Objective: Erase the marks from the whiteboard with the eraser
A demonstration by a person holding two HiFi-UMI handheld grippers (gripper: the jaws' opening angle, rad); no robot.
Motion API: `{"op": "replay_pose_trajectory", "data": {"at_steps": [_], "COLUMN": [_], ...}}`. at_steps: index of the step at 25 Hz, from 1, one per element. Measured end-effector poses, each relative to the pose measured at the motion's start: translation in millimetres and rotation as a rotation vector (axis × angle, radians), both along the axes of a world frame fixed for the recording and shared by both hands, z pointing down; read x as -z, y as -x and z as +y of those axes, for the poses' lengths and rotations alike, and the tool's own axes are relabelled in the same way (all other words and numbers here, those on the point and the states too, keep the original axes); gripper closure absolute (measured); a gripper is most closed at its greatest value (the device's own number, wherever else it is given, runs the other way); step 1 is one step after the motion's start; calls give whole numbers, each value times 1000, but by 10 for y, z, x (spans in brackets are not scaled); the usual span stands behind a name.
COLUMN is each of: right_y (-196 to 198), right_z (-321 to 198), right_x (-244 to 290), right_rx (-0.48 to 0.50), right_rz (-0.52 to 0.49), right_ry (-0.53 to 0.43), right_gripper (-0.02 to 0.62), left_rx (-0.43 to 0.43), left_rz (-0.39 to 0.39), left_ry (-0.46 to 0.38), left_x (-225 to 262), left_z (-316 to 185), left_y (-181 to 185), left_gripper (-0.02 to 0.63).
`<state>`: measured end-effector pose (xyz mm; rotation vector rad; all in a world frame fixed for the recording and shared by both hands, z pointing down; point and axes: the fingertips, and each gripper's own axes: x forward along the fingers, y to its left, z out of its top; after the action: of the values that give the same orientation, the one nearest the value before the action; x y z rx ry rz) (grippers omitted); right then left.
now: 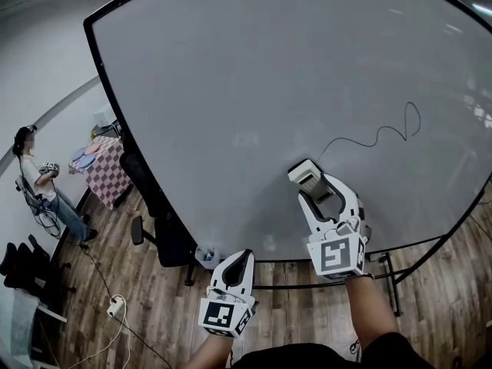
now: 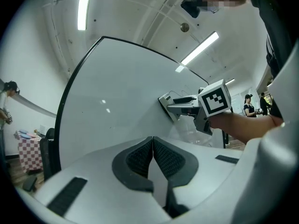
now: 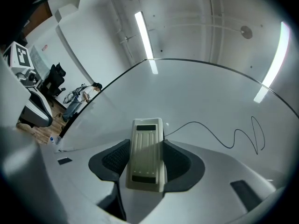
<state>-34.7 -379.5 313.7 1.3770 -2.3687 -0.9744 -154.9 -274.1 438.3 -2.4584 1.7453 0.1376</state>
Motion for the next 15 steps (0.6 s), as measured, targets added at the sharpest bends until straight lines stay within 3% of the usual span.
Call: {"op": "replay_pose_trajectory", "data": {"at_steps": [15], "right_y": [-156], "right_z": [-77], "right_x": [387], "right_rx": [-23], "right_rz": [-24], "right_ry": [-48], "right_gripper": [345], "left_rx": [28], "left_rz": [8], "left_ry": [38], "left_x": [-103], "left_z": [99], "left_y": [-24], "left_gripper": [584]}}
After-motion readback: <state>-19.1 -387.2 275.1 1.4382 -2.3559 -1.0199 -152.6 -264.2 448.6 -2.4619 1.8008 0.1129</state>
